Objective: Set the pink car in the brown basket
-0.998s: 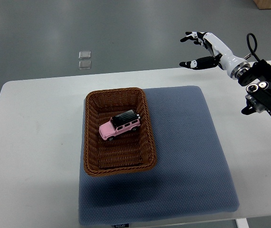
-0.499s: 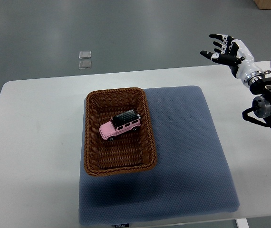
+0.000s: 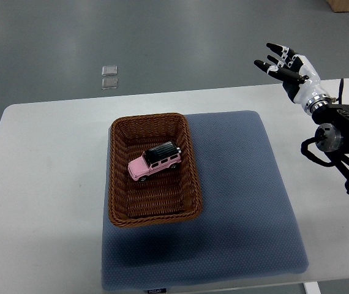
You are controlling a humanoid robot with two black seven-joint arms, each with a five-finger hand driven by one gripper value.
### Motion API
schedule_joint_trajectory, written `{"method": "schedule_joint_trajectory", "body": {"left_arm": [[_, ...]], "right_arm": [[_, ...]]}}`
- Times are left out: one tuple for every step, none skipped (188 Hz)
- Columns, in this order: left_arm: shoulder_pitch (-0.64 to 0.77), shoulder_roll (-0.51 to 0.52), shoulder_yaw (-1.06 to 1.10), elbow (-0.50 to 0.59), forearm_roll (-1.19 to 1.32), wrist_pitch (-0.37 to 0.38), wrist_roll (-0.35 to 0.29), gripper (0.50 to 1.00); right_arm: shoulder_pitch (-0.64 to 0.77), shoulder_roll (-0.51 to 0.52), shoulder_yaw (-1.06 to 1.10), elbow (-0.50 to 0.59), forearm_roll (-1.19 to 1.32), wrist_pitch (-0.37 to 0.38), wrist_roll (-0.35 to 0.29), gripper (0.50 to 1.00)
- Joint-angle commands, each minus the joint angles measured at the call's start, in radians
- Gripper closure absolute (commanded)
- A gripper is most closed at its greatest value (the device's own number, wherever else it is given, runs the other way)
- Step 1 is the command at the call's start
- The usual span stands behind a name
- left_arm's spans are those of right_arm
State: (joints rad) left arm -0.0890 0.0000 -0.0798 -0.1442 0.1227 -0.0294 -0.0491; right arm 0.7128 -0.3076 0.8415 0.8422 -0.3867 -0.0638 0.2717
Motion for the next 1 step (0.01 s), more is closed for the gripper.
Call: {"method": "schedule_joint_trajectory", "body": {"left_arm": [[0.0, 0.0, 0.0, 0.0, 0.002, 0.0, 0.0, 0.5]], "right_arm": [[-0.001, 0.002, -0.001, 0.0, 0.0, 0.001, 0.003, 0.587]]}}
